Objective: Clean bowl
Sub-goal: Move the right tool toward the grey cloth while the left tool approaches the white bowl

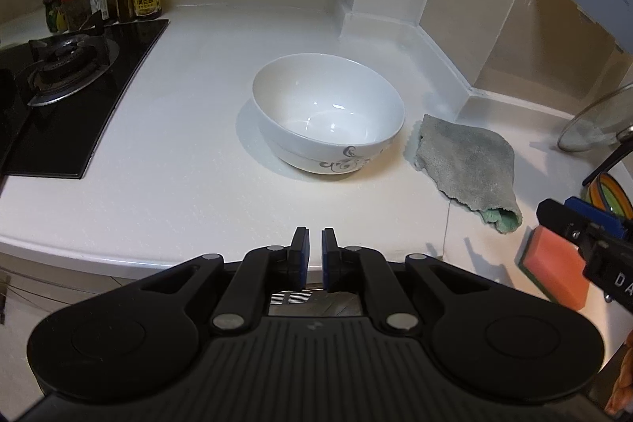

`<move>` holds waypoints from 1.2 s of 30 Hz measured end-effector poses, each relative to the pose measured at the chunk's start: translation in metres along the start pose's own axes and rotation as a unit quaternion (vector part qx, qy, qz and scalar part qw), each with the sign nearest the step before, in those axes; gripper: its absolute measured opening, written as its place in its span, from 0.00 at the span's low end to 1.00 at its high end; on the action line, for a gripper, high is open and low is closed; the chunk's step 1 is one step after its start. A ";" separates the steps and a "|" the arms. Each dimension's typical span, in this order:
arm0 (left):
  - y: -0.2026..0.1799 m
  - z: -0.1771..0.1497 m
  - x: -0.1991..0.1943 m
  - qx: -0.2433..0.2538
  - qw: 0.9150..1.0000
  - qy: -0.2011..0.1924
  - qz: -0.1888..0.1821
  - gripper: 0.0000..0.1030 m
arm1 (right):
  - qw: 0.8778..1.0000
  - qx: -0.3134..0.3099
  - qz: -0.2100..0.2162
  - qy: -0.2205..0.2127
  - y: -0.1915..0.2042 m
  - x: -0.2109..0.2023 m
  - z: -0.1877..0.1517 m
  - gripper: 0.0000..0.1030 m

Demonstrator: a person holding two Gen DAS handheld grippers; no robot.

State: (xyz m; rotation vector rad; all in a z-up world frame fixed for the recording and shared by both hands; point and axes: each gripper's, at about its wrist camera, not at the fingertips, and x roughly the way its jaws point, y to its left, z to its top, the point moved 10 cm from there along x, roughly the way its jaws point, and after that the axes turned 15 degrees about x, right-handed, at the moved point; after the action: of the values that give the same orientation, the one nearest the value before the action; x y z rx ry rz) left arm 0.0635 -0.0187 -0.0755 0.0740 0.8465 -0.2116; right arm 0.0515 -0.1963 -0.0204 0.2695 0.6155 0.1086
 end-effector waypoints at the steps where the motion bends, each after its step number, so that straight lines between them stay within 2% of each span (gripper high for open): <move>1: -0.001 0.000 0.000 0.004 1.000 0.000 0.001 0.04 | 1.000 0.003 0.001 0.001 0.000 0.000 0.001 0.32; 6: -0.004 0.000 0.001 0.020 1.000 -0.002 0.009 0.04 | 1.000 0.017 0.007 0.003 -0.002 0.001 0.005 0.32; 10: -0.009 0.005 0.008 0.013 1.000 0.011 0.010 0.04 | 1.000 0.011 0.008 -0.001 -0.004 0.002 0.005 0.32; 17: -0.006 0.008 0.011 0.014 1.000 0.012 0.009 0.04 | 1.000 0.002 -0.005 0.001 0.003 0.003 0.005 0.32; 36: -0.008 0.016 0.025 0.015 1.000 0.012 0.006 0.04 | 1.000 0.005 -0.006 0.008 -0.002 0.018 0.009 0.32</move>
State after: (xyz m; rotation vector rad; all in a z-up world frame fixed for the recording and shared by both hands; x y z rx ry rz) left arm 0.0900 -0.0332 -0.0836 0.1106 0.8670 -0.2131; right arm 0.0718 -0.1971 -0.0240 0.2752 0.6330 0.0957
